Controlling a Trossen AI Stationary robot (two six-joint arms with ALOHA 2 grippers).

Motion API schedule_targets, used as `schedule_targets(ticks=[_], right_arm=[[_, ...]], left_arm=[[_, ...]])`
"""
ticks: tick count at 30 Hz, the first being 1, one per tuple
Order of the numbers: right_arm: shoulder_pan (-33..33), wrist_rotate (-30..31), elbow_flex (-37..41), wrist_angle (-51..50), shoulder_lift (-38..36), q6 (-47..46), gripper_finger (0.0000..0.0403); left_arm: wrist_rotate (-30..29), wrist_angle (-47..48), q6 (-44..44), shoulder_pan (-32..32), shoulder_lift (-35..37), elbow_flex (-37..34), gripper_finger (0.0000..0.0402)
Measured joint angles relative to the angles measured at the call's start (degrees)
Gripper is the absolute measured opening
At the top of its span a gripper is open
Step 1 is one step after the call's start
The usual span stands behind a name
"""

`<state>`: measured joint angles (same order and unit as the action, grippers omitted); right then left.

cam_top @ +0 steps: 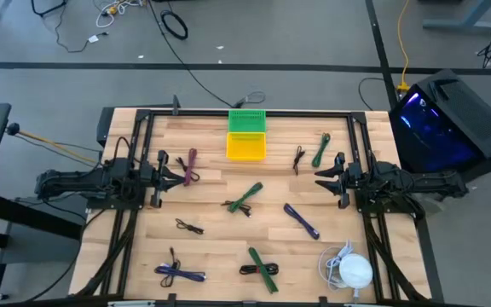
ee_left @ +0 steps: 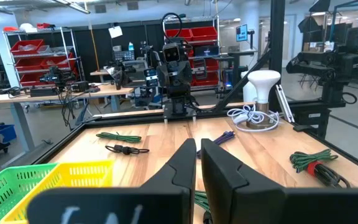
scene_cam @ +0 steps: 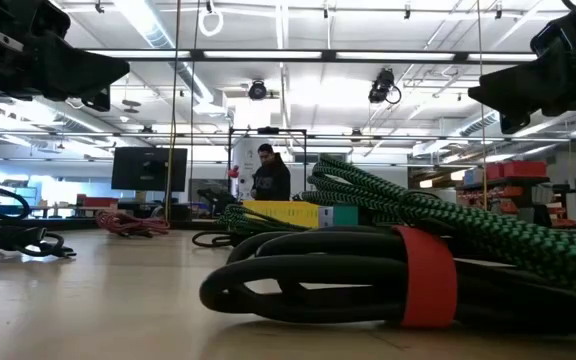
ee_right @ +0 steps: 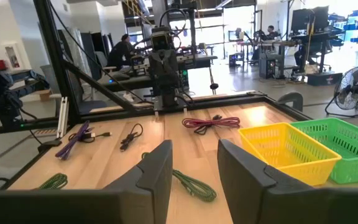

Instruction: Pick & Place USB Port

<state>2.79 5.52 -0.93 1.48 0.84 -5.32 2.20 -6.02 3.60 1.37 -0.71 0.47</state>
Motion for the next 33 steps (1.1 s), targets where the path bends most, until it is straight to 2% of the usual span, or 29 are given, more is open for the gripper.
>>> schedule_targets(ticks=[18, 28, 31, 33], right_arm=[[0.0, 0.3, 0.0, 0.5, 0.0, 0.0, 0.0131], [0.0, 8.1, 0.0, 12.7, 0.0, -0.1, 0.0131], [0.0, 14.4, 0.0, 19.7, 0.0, 0.9, 0.0131], [-0.5, 19.5, 0.0, 24.5, 0.0, 5.4, 0.0131]], left_arm=[[0.0, 0.0, 0.0, 0.0, 0.0, 0.0, 0.0030], [-2.1, -0.8, 0.0, 0.1, 0.0, 0.0, 0.0030], [-2.8, -1.5, 0.0, 0.1, 0.0, 0.0, 0.0030], [-4.4, -2.8, 0.0, 0.1, 0.0, 0.0, 0.0030]])
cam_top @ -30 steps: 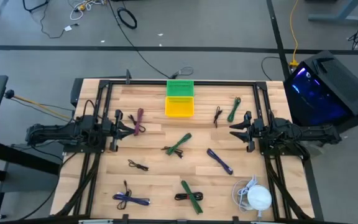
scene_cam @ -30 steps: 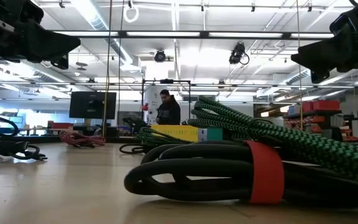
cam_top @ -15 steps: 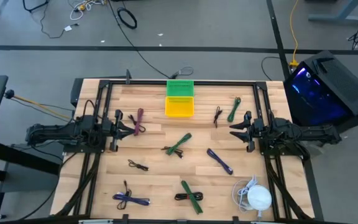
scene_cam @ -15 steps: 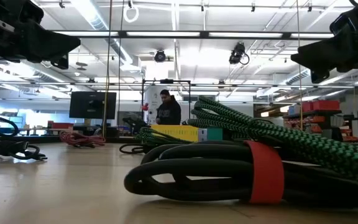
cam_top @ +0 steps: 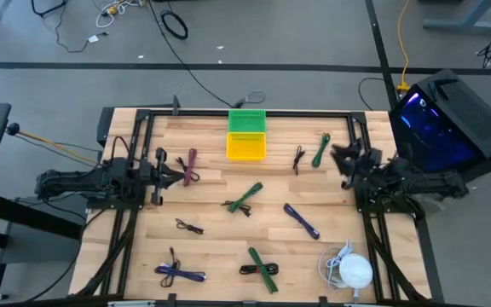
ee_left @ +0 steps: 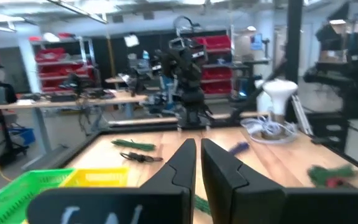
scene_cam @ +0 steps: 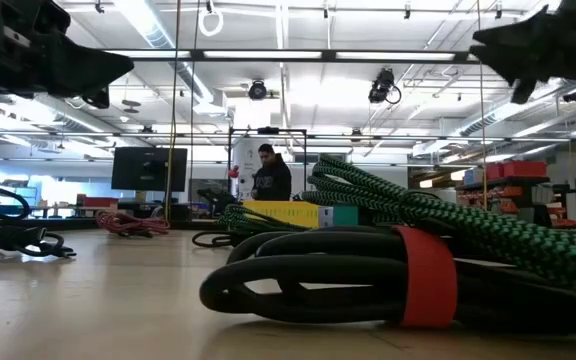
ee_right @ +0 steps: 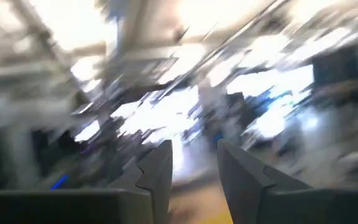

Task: Pick & Place USB Port
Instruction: Put the top-right green patterned charger cable into the green basket

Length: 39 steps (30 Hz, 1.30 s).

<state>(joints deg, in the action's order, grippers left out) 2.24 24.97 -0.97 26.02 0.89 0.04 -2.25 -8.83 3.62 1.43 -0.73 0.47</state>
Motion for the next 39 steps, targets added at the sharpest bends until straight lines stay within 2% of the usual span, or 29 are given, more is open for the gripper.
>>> schedule_targets(ticks=[2, 4, 6, 9, 14, 20, 25, 28, 30, 39], right_arm=[[-0.9, 6.4, -0.5, -1.7, 1.1, 2.1, 0.0131], [-2.5, 12.3, -1.4, -9.9, 2.2, 0.7, 0.0131], [-4.9, 13.4, -3.0, -17.2, 4.2, -4.4, 0.0131], [-9.1, 9.2, -4.2, -21.0, 8.9, -10.6, 0.0131], [-16.8, 6.5, -7.6, -22.1, 19.1, -9.1, 0.0131], [-28.2, 1.6, -7.9, -31.1, 32.8, -18.8, 0.0131], [-34.5, -2.5, -7.9, -30.7, 40.5, -21.6, 0.0132], [-36.8, -8.0, -7.9, -29.7, 44.0, -19.0, 0.0143], [-37.7, -9.4, -7.9, -29.3, 46.1, -19.1, 0.0154], [-38.7, -8.1, -7.9, -24.1, 51.9, -25.3, 0.0213]], left_arm=[[-2.4, -0.8, 0.0, 0.0, 0.0, 0.0, 0.0030], [-4.1, -0.9, -0.5, 0.0, 0.0, 0.0, 0.0030], [-4.9, -0.8, -1.7, 0.0, 0.0, 0.0, 0.0030], [-5.6, -0.8, -1.4, 0.0, 0.0, 0.0, 0.0030], [-7.1, -0.6, -1.9, 0.0, 0.0, 0.0, 0.0030], [-7.2, 0.1, -6.1, 0.0, 0.0, 0.0, 0.0030], [-7.2, 0.7, -6.0, 0.0, 0.0, 0.0, 0.0030], [-7.2, 1.0, -6.0, 0.0, 0.0, 0.0, 0.0030], [-7.2, 1.6, -6.0, 0.0, 0.0, 0.0, 0.0030], [-7.2, 2.0, -6.0, 0.0, 0.0, 0.0, 0.0030]])
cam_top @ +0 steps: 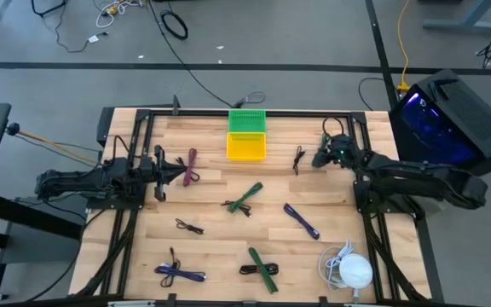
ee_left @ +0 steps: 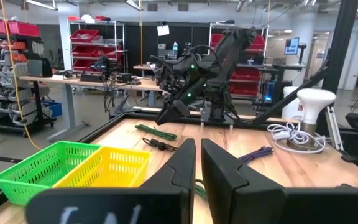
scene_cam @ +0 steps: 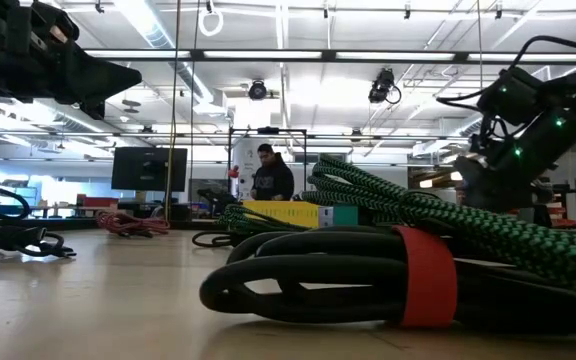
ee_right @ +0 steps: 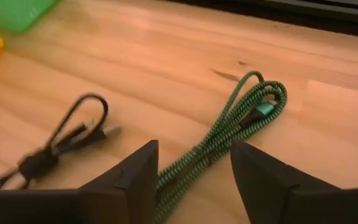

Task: Pick & Place USB Port
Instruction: Put the top-right green patterned charger cable into the green basket

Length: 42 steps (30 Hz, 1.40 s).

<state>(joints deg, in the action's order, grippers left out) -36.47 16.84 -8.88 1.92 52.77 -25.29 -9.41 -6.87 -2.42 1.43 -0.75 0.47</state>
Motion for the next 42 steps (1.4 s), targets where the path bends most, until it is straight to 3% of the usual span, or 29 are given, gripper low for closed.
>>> schedule_targets(ticks=[13, 23, 29, 35, 42], right_arm=[[0.0, -1.4, 0.0, 2.3, 7.7, -3.6, 0.0286], [1.4, -0.2, -0.1, 7.6, 13.9, -7.8, 0.0274], [1.6, 0.4, -0.1, 10.8, 17.4, -9.7, 0.0206], [1.6, 1.4, -0.2, 11.2, 19.8, -10.3, 0.0034], [1.6, -3.9, -1.7, 12.2, 18.9, -7.6, 0.0015]], left_arm=[[0.0, 1.1, 0.0, 0.0, 0.0, 0.0, 0.0030], [0.0, 1.7, 0.0, 0.0, 0.0, 0.0, 0.0030], [0.0, 2.9, 0.0, 0.0, 0.0, 0.0, 0.0030], [0.0, 3.2, 0.1, 0.0, 0.0, 0.0, 0.0030], [0.0, 3.2, 0.1, 0.0, 0.0, 0.0, 0.0030]])
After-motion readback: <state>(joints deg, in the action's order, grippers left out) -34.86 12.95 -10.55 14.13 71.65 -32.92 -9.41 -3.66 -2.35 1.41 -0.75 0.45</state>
